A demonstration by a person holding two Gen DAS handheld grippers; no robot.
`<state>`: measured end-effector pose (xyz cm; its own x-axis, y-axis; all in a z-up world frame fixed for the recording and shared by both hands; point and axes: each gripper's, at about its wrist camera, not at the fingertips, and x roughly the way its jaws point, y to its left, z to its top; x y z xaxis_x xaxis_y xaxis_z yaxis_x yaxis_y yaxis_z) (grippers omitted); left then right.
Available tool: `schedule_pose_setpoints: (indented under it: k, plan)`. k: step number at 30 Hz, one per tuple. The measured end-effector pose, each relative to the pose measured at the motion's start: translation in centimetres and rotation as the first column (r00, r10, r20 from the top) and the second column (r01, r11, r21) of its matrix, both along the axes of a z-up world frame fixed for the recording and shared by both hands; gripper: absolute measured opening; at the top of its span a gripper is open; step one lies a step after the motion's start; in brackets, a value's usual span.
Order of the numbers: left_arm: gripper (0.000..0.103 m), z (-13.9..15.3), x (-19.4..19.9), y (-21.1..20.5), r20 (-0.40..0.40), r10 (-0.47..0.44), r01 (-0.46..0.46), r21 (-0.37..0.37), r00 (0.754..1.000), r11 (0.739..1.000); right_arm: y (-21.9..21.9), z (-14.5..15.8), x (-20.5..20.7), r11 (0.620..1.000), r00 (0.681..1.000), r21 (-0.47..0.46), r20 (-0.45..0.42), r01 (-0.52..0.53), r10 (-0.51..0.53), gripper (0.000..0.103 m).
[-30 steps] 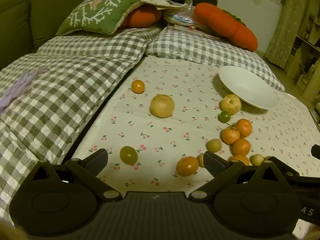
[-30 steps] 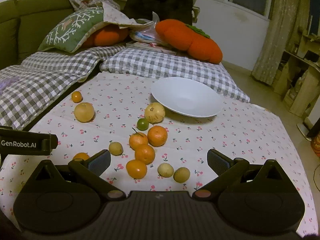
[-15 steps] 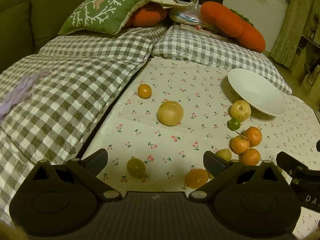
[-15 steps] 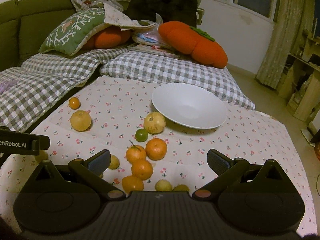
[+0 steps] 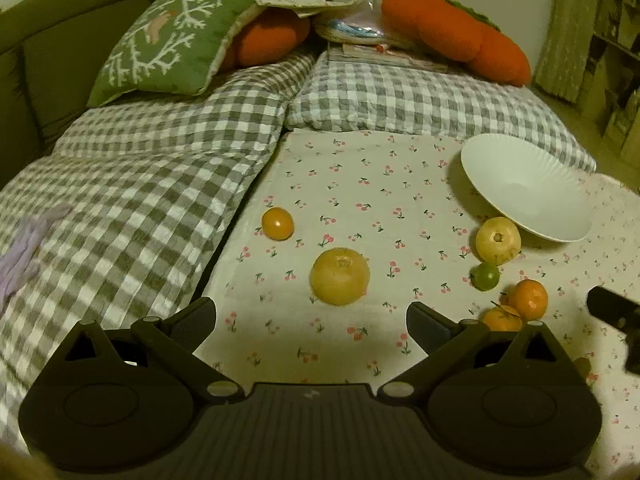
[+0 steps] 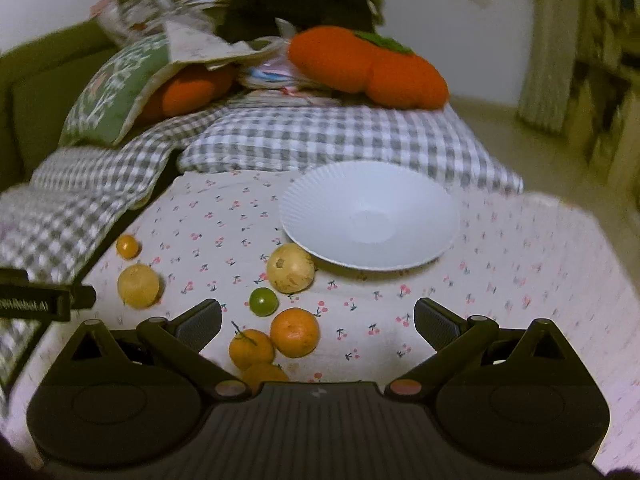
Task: Organize fruits
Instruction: 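Move the left tool toward the large yellow fruit while the right tool approaches a yellow pear, then close the left tool on the large yellow fruit while the right tool grasps the yellow pear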
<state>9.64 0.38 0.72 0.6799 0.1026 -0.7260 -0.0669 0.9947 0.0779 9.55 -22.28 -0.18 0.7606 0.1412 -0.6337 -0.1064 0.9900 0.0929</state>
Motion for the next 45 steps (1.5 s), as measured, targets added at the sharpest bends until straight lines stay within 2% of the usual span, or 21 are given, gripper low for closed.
schedule_pose_setpoints:
  k: [2,7,8,15,22,26,30,41,45]
  plan:
    - [0.092,-0.4,1.1,-0.1,-0.029,-0.017,0.018,0.020,0.999,1.000,-0.7,-0.4,1.0,0.998,0.999,0.063,-0.036,0.012,-0.010,0.103]
    - [0.092,-2.5,4.0,-0.5,-0.115,-0.041,0.043,0.017,0.992,0.999,-1.0,-1.5,3.1,0.995,0.998,0.093,-0.067,0.026,-0.020,0.098]
    - [0.092,-2.8,4.5,-0.4,-0.124,-0.039,0.041,0.014,0.991,0.999,-1.2,-1.5,3.4,0.993,0.999,0.114,-0.049,0.022,-0.017,0.097]
    - [0.092,-3.3,7.2,0.9,-0.135,0.005,-0.008,-0.027,0.991,1.000,-1.3,-2.2,5.7,0.983,0.997,0.183,-0.081,0.006,0.009,0.095]
    - [0.090,-4.5,8.8,0.8,-0.187,-0.006,-0.009,-0.077,0.982,0.997,-0.5,-3.2,7.9,0.963,0.987,0.271,-0.155,-0.004,0.048,0.093]
    - [0.085,-4.8,9.8,0.7,-0.202,-0.024,0.005,-0.094,0.979,0.996,0.1,-3.7,9.1,0.964,0.986,0.265,-0.160,0.009,0.034,0.090]
    - [0.081,-5.3,10.6,0.7,-0.218,-0.028,0.006,-0.099,0.976,0.995,0.2,-4.5,10.2,0.965,0.983,0.262,-0.181,0.033,0.016,0.081]
    - [0.074,-6.3,11.3,1.2,-0.244,-0.026,-0.002,-0.115,0.969,0.993,0.8,-5.2,11.7,0.964,0.985,0.261,-0.171,0.048,-0.002,0.072]
    - [0.073,-6.4,11.3,1.1,-0.238,-0.035,0.010,-0.105,0.971,0.994,1.1,-5.4,11.9,0.964,0.984,0.260,-0.177,0.051,-0.005,0.063]
